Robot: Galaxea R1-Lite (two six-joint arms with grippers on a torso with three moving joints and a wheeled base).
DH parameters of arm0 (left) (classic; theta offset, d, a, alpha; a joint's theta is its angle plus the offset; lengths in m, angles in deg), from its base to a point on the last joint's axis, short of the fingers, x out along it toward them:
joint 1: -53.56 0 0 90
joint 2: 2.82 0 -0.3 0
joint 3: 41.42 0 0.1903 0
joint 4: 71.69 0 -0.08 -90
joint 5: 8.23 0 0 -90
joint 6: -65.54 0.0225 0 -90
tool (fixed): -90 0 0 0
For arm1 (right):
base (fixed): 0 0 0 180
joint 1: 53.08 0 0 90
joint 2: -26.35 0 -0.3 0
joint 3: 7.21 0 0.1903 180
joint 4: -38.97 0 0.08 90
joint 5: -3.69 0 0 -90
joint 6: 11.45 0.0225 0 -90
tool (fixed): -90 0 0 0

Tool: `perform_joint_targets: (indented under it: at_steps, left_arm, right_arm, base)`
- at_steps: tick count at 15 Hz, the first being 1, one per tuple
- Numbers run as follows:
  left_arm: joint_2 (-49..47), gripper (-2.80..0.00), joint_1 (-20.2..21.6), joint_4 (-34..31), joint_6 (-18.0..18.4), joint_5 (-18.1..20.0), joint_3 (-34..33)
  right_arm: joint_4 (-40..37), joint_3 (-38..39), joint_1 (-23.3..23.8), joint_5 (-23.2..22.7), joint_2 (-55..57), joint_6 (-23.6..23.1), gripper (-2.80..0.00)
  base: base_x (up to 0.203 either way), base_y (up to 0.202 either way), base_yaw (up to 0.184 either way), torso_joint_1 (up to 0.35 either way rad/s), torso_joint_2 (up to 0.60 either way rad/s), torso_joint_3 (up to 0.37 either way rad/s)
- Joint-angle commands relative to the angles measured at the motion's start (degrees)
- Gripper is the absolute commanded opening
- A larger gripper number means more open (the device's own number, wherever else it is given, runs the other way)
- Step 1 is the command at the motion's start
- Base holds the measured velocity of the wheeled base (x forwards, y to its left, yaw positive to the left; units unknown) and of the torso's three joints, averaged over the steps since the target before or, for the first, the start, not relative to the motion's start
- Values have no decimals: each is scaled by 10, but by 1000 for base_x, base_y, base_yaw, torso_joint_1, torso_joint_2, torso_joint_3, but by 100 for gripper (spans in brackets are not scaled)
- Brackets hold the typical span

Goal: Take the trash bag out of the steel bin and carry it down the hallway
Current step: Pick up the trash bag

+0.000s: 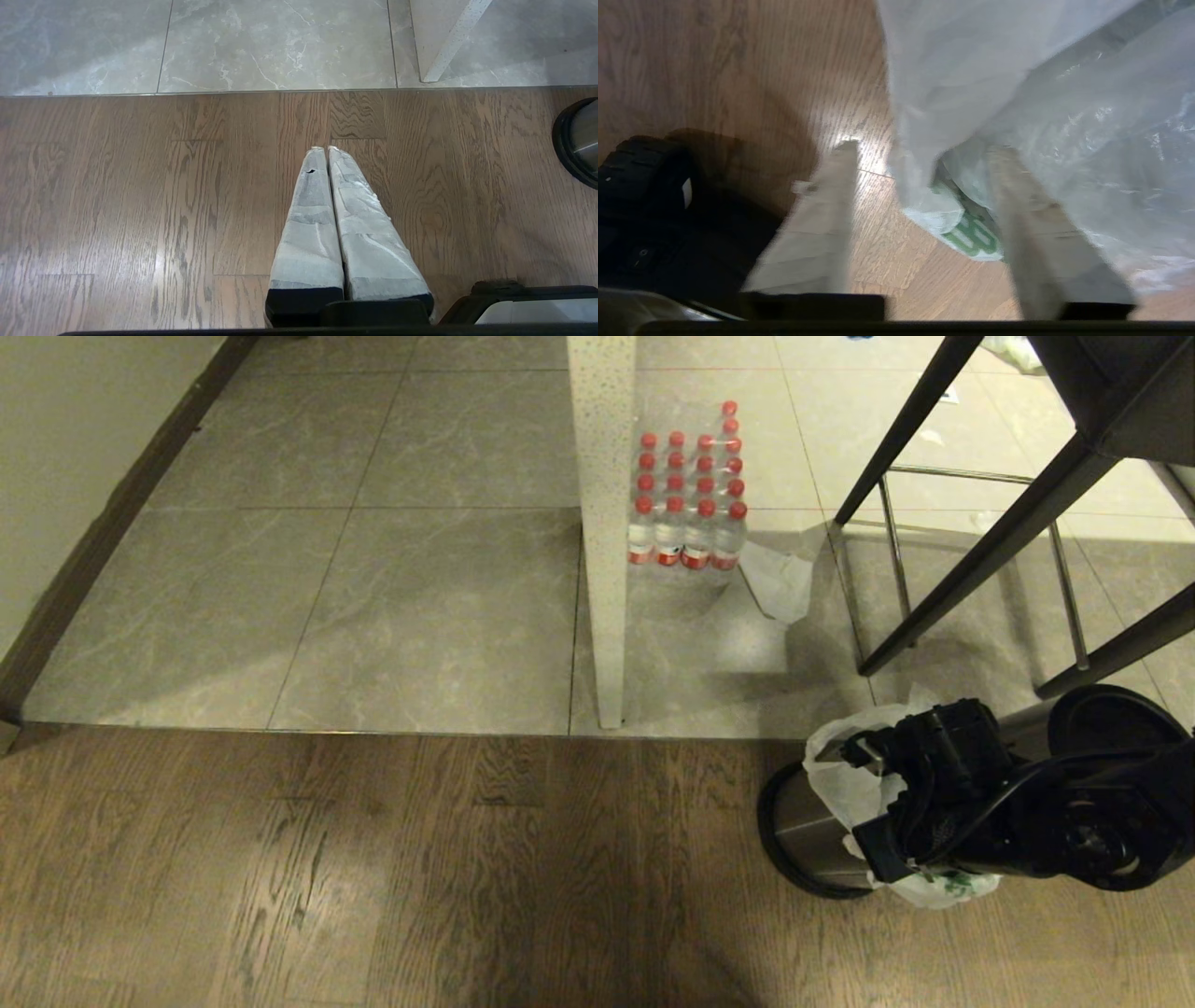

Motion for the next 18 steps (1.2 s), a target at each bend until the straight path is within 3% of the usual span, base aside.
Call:
perform_joint_targets:
  at_steps: [1, 8, 13, 18]
  left_arm:
    - [0, -280, 0, 0, 0, 0, 0]
    - [0, -280, 0, 0, 0, 0, 0]
    - [0, -280, 0, 0, 0, 0, 0]
    - [0, -280, 0, 0, 0, 0, 0]
  right_arm:
    - [1, 0, -3, 1, 2, -1, -280]
    - [-3, -8, -15, 2, -18, -1, -280]
    - [-74, -18, -14, 8, -97, -21, -280]
    - [-93, -27, -13, 16, -161, -22, -280]
  base:
    - [0, 0, 0, 0, 0, 0]
    - [0, 0, 0, 0, 0, 0]
    - [0, 0, 0, 0, 0, 0]
    - [0, 0, 0, 0, 0, 0]
